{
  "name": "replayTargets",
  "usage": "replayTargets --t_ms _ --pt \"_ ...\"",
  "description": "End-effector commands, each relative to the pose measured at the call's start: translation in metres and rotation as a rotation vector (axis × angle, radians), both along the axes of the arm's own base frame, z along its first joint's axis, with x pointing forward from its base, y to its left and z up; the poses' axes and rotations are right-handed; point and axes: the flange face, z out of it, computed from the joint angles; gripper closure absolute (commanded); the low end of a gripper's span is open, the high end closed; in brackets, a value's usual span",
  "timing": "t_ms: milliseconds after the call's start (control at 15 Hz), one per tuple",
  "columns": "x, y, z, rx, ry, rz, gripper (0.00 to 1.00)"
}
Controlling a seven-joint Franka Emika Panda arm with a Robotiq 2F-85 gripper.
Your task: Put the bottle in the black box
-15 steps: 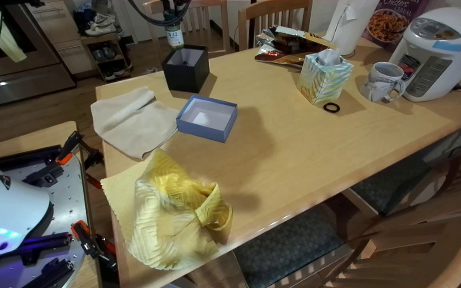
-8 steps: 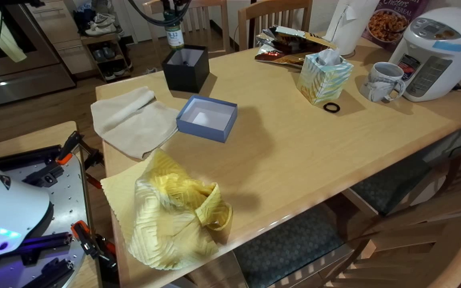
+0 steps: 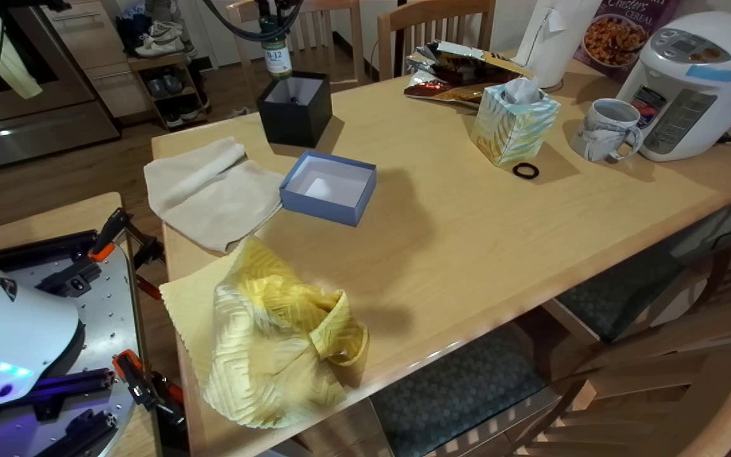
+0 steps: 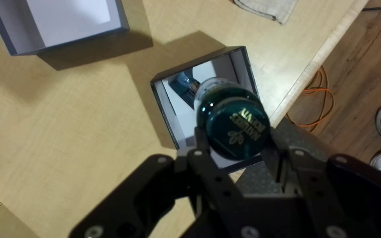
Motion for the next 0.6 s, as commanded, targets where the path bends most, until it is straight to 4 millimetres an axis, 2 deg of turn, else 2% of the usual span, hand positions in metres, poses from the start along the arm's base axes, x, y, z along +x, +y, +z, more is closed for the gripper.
replayTargets --t_ms 0,267,533 --pt "0.006 0.004 -0.007 0.032 -0.006 0.009 0.82" --pt "0.015 0.013 -0.029 0.054 0.001 0.029 0.82" --pt "0.021 0.019 -0.06 0.054 0.01 0.037 0.82"
